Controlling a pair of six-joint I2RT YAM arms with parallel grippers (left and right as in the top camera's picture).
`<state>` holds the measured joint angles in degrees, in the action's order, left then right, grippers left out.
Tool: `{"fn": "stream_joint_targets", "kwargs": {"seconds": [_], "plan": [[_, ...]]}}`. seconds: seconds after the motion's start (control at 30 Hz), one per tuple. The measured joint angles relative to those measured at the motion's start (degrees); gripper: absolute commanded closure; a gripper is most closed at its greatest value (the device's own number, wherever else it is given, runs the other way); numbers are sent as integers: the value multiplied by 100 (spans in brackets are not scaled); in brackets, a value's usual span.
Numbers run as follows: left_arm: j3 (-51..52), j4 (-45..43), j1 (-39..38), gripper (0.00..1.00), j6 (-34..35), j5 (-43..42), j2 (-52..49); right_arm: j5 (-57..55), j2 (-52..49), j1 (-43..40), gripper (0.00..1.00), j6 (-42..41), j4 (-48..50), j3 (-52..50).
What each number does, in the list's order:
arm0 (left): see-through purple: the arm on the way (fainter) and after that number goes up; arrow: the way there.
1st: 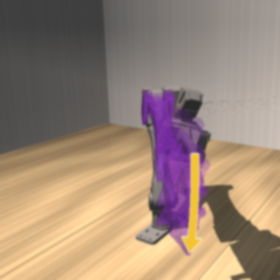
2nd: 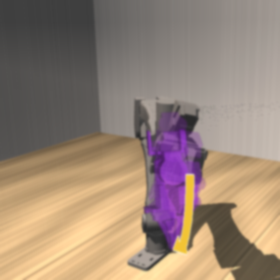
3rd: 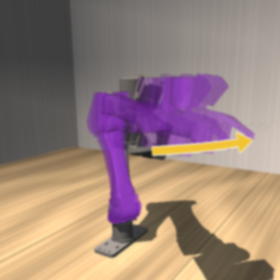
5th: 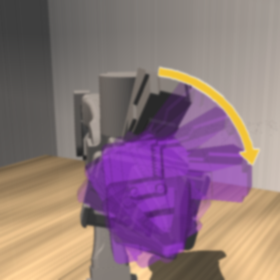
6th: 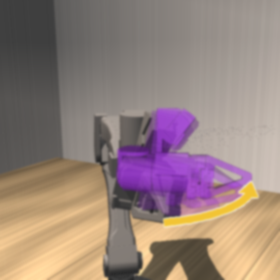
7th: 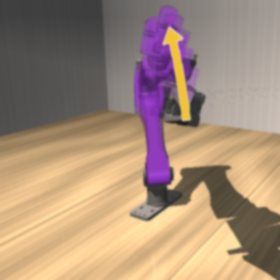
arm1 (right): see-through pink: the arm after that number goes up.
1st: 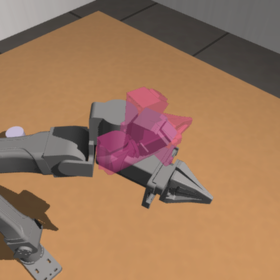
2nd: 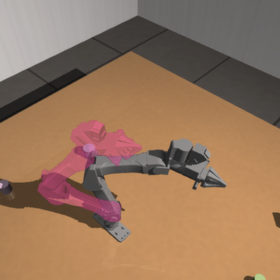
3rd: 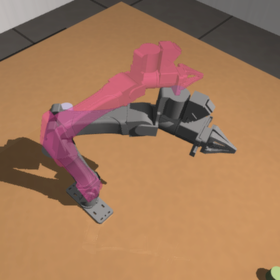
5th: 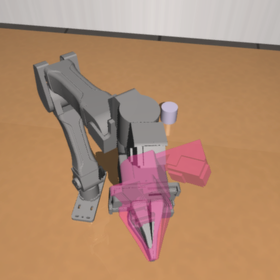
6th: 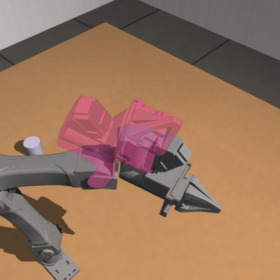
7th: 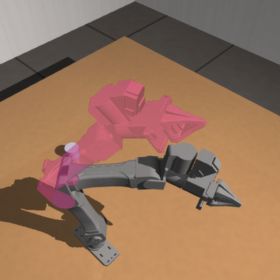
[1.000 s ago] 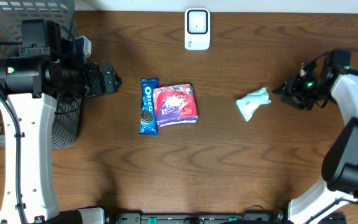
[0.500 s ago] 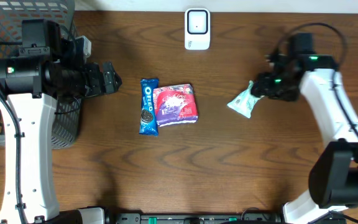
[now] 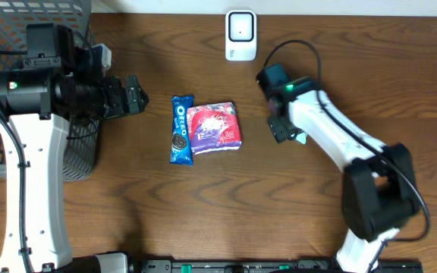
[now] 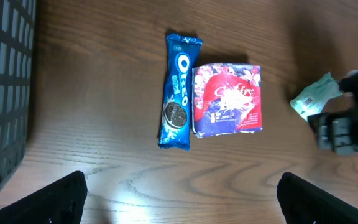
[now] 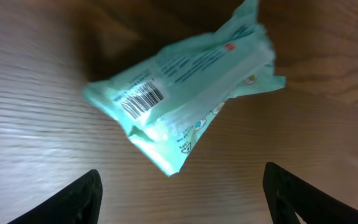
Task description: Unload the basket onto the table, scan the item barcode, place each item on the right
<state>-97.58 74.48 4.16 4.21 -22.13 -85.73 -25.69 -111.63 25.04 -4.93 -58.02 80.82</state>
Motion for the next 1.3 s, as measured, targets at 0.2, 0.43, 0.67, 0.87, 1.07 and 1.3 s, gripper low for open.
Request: {"fn": "stream_joint_targets", "kwargs": {"seconds": [0.2, 0.43, 0.67, 0.87, 1.07, 1.3], "plan": [[0, 2, 0, 2, 0, 2, 0, -1113, -802, 225, 17, 26, -101, -44], [0, 0, 0, 2, 0, 0, 0, -1757, -962, 302, 19, 74, 326, -55], [0, 0, 0, 2, 0, 0, 0, -1932, -984, 258, 30, 260, 1211, -57], [0, 0, 0, 2, 0, 2, 0, -1882, -984, -2, 44, 369, 1899, -61], [0, 0, 0, 2, 0, 2, 0, -1499, -984, -592, 34, 470, 2750, -240], [0, 0, 0, 2, 0, 2, 0, -1434, -960, -1036, 40, 953, 4236, -636]]}}
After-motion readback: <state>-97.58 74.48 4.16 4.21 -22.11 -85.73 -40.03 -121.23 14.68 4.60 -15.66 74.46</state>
